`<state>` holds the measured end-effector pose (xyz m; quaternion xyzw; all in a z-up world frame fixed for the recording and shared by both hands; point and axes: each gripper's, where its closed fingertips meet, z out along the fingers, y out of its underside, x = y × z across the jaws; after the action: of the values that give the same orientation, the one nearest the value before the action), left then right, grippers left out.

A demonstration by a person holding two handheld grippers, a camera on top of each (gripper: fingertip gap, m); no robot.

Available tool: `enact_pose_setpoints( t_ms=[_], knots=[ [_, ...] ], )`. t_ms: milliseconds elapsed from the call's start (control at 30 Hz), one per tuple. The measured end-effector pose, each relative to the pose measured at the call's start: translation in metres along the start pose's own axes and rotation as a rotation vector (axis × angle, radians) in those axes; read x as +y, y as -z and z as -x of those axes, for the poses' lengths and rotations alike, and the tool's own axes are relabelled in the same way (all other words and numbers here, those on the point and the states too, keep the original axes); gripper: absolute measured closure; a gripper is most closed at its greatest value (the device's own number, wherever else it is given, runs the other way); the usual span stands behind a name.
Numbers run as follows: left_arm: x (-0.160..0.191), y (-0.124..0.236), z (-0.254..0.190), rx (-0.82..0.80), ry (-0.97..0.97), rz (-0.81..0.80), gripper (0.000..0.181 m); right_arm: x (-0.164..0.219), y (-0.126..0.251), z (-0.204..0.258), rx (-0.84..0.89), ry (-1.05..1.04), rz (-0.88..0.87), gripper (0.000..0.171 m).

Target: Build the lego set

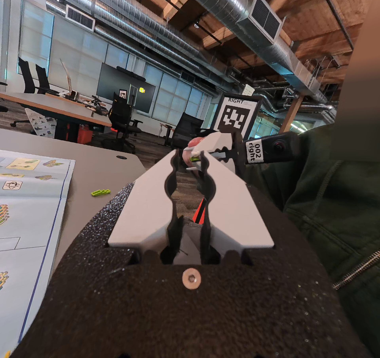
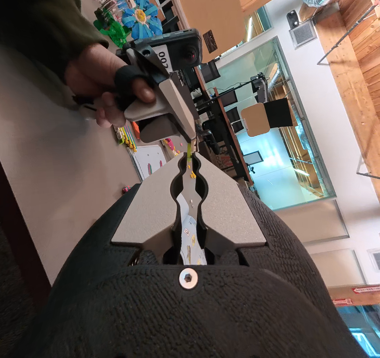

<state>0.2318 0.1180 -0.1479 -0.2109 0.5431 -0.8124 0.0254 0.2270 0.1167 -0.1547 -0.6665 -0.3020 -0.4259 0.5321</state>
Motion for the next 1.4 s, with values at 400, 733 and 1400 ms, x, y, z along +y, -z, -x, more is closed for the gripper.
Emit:
enact_pose_setpoints(
  t_ms=[400, 733, 1400],
  knots=[
    [0.009, -0.003, -0.008, 0.066, 0.044, 0.046, 0.175, -0.003, 0.002, 0.003, -0.015, 0.024, -0.018, 0.168],
    [0.012, -0.002, -0.013, 0.128, 0.107, 0.078, 0.175, -0.008, 0.005, 0.006, -0.051, -0.002, -0.068, 0.168],
    [0.013, -0.001, -0.012, 0.136, 0.143, 0.075, 0.175, -0.005, 0.006, 0.007, -0.063, -0.005, -0.071, 0.168]
  ],
)
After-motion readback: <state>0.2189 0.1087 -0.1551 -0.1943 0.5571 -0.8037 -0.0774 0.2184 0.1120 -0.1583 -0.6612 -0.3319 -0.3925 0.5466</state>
